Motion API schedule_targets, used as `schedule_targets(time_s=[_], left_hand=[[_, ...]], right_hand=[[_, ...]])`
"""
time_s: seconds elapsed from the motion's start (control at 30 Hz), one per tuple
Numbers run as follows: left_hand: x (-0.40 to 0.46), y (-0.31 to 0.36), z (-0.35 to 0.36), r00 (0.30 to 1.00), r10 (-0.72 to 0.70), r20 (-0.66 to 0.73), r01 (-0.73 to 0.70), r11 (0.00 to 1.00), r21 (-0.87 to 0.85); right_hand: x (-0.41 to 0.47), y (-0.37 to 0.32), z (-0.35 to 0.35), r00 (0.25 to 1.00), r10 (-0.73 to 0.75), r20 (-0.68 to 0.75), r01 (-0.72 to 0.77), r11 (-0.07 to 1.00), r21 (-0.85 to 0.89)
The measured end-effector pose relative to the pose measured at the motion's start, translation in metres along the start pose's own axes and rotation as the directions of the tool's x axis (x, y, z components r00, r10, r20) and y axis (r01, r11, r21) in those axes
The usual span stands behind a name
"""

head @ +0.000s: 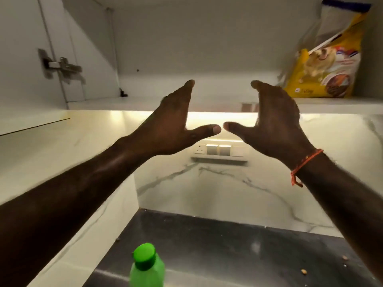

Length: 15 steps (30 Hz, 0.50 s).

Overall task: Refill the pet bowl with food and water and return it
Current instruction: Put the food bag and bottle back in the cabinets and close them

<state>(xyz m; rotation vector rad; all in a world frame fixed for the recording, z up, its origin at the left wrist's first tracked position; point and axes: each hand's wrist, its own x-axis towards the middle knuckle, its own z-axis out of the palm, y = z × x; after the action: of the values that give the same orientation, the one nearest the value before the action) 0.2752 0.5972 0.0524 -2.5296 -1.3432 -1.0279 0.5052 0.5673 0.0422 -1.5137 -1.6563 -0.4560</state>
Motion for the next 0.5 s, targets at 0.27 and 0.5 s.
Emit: schedule_targets(time_s=[0.27,0.5], left_hand=[[-0.144,-0.102,0.015,0.965,-0.217,0.143,0.214,0.976,0.037],[-0.245,-0.157,0.087,0.801,-0.227,0.554,0.289,0.957,-0.026]], right_hand=[[-0.111,-0.059,0.112,0.971,-0.101,0.215,0.051,0.973,0.225],[-0.222,-0.082,0.211,0.657,-0.104,0.747,-0.162,0.948,0.275]])
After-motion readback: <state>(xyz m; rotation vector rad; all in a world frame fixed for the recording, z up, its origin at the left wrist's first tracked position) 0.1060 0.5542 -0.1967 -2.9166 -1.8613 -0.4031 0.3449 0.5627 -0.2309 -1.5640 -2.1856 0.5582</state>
